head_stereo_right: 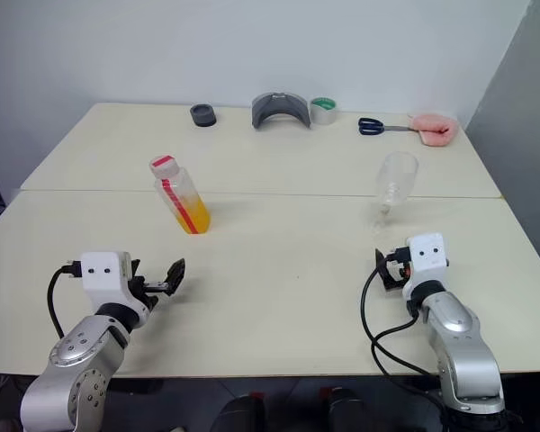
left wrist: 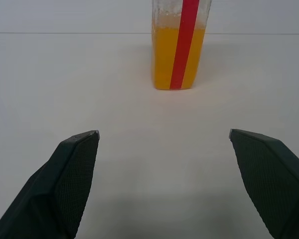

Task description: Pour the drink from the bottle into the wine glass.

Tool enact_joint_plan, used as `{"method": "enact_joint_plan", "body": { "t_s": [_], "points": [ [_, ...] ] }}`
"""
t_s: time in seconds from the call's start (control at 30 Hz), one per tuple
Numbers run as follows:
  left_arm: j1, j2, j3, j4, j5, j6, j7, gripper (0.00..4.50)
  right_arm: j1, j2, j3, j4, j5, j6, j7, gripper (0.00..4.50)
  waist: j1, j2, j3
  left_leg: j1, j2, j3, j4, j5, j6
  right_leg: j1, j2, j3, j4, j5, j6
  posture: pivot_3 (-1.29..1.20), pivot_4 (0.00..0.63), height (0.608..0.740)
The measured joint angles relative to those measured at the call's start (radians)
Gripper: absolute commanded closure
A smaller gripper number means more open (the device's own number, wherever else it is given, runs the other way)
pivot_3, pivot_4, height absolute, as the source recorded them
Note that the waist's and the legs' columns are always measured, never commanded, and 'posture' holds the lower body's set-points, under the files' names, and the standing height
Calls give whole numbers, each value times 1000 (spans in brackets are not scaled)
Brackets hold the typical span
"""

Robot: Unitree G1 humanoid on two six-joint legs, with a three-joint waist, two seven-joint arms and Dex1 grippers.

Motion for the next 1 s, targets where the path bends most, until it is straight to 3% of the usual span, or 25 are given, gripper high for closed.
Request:
{"method": "enact_joint_plan", "body": {
  "t_s": [1.0],
  "points": [
    [-17,33,37,27,-3,-59,-24,11,16,-24,-39,-7,18,-9,41,0,0,0,0,0,0,0,0,0,0,0,0,0,0,0,0,0,150,740]
  ]
}}
